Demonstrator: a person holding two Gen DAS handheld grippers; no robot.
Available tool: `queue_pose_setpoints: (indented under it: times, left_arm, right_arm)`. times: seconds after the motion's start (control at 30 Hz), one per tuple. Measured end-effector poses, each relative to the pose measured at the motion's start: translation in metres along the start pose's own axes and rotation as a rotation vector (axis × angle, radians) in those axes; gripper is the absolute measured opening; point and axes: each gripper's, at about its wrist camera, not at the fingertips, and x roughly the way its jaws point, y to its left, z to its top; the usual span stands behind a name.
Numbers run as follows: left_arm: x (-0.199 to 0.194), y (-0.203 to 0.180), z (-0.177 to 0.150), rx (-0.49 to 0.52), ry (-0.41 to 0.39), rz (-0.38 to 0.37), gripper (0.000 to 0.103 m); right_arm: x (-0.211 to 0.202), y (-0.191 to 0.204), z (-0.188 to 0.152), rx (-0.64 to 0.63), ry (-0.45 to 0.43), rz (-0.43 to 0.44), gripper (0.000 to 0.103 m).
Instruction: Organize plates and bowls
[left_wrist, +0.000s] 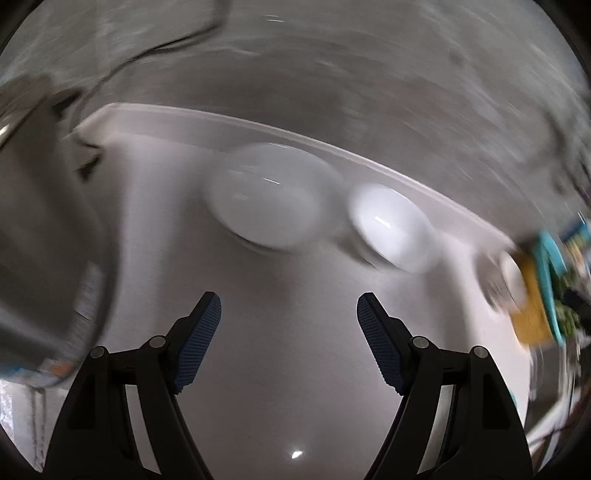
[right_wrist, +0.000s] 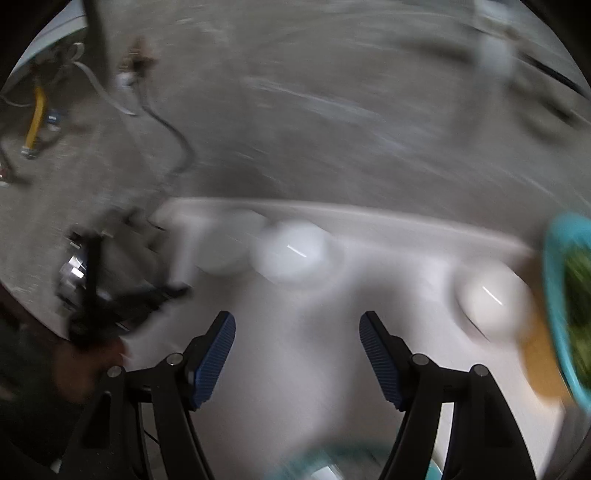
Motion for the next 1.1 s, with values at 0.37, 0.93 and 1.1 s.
queue_pose_setpoints:
  times: [0.37, 0.93, 1.1]
  left_arm:
    - [0.059, 0.043, 0.054, -0.061, 0.051, 0.044, 0.075]
    - [0.126, 0.06, 0.076, -0.076, 0.159, 0.006, 0.05]
    - [0.142, 0.065, 0.073, -0.096, 0.187, -0.017, 0.043]
  right_arm:
    - [0.194, 0.062, 0.108, -0.09, 0.182, 0.057, 0.056]
    - [0.305, 0.06, 0.107, -0.165, 0.35, -0.064, 0.051]
    - [0.324, 0.061, 0.109, -0.169, 0.389, -0.08, 0.045]
